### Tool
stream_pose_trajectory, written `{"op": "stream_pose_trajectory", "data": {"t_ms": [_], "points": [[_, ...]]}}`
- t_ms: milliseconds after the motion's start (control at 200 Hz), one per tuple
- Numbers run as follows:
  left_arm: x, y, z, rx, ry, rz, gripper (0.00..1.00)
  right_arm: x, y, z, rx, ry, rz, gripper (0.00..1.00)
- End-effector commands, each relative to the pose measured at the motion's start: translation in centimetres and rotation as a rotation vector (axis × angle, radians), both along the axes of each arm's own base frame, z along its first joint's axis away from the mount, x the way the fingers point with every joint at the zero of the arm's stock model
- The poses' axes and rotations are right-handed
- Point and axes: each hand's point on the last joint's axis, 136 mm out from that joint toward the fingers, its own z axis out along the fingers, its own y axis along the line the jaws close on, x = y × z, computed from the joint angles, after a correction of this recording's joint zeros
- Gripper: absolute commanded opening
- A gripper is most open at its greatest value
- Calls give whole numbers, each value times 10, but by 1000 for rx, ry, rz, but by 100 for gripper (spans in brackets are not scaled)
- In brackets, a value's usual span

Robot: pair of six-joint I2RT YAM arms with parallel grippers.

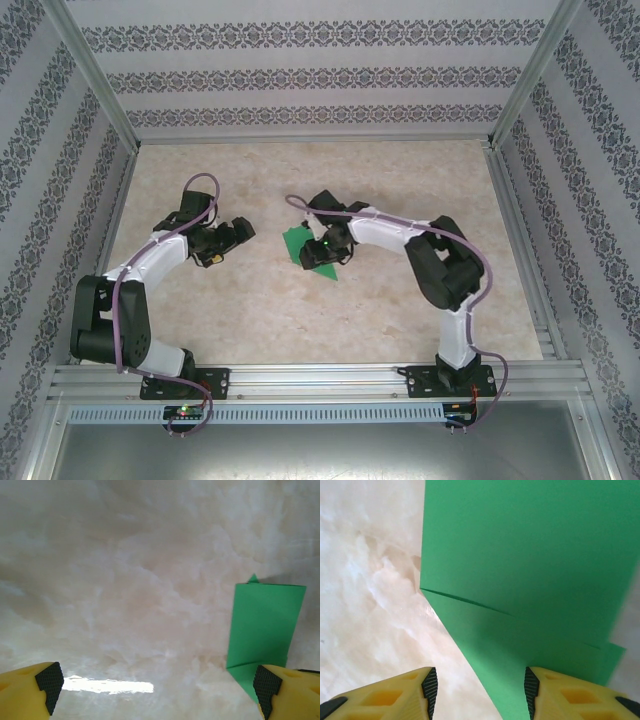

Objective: Fold a paper plane with a square sheet of paper (pick it up from the middle)
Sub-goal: Move the paper to the center of the table, then fold the wing for the fifth time at the center of the table.

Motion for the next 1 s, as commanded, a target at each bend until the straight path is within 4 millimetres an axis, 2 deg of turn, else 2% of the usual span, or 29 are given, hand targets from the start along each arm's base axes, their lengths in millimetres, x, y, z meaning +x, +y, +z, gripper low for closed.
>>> {"op": "stream_pose_trajectory", "data": {"t_ms": [0,120,210,420,585,714,994], "points": [[3,-21,7,-107,-39,-28,100,11,14,42,143,-83,-135,52],[0,-41,8,-172,-40,-36,100,19,2,36,129,-81,-318,49],[-2,-58,9,-223,-41,-41,100,20,6,31,135,-66,-365,45],[-8,-90,7,-271,-20,-78,99,24,0,0,67,-1,-429,41],[-11,-114,-1,-318,21,-122,87,25,-7,-16,52,27,-450,40],[-10,-129,-8,-348,52,-142,78,24,-10,-24,103,60,-454,40],[-5,-143,-25,-370,106,-141,60,21,-17,-33,268,154,-510,40]]}}
